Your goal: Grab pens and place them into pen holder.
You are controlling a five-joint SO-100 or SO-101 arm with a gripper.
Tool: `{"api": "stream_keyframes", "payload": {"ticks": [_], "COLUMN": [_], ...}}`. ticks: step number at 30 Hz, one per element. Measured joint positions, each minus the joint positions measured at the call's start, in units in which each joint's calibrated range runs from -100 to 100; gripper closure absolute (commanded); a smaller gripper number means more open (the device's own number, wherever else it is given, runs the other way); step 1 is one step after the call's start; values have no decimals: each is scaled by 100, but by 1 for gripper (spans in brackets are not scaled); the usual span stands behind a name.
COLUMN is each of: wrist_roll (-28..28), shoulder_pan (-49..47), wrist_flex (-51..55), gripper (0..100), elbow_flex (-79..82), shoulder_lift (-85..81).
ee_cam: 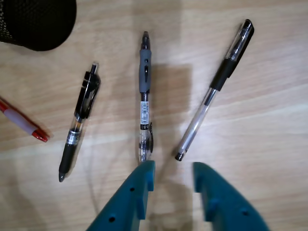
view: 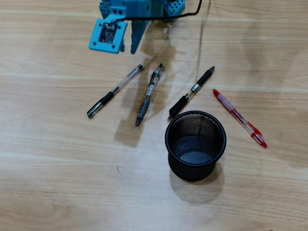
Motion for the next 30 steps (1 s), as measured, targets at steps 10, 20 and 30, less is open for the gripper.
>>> {"api": "stream_keyframes", "payload": {"ticks": [10,20,30], "wrist_roll": [0,-10,-10], "shoulder_pan": [210,372,667], "wrist_flex": [0,-725,-2313], "gripper": [72,72,72], "elbow_flex": [-1012,-1278,-506], "shoulder_lift": [1538,3144,3815]}}
